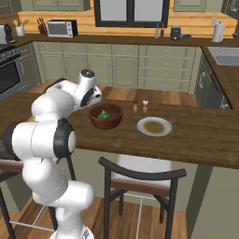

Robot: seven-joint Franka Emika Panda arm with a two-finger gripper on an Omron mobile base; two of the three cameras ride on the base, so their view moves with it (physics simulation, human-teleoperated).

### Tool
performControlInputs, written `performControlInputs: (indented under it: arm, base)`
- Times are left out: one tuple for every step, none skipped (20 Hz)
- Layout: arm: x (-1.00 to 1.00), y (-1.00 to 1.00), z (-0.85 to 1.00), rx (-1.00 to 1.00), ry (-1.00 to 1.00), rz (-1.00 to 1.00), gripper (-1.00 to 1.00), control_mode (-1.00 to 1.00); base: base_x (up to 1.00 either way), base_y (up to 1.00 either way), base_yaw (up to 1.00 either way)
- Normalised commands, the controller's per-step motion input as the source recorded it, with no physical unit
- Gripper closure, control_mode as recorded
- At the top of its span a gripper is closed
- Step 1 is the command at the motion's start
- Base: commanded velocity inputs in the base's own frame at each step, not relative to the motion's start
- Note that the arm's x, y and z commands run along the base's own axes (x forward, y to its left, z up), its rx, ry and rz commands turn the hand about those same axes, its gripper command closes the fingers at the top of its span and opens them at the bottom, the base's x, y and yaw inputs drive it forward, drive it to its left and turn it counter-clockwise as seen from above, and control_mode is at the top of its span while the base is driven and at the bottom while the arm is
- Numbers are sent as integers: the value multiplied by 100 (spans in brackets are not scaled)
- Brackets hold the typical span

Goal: Pick the chicken drumstick and broccoli from their plates and place them in the bowl. Then put the bowl in the fridge.

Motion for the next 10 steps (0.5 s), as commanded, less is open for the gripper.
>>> performControlInputs:
  arm:
    - [71,-83,8,0,28,-10,100,-100]
    - [79,-66,0,0,27,-10,100,-100]
    - [76,-58,0,0,24,-9,100,-100]
    - [75,-58,0,0,23,-8,100,-100]
    - [62,-56,0,0,21,-7,100,-100]
    - [46,-51,-8,0,20,-6,100,-100]
    - [43,-47,-27,0,15,-6,100,-100]
    - [45,-35,-27,0,11,-5,100,-100]
    - [51,-26,-18,0,9,-5,100,-100]
    - [61,-9,-22,0,10,-6,100,-100]
  base:
    - [0,0,0]
    - [0,0,0]
    - [0,0,0]
    - [0,0,0]
    - [0,0,0]
    - [0,0,0]
    - [0,0,0]
    - [0,0,0]
    - [0,0,0]
    - [0,0,0]
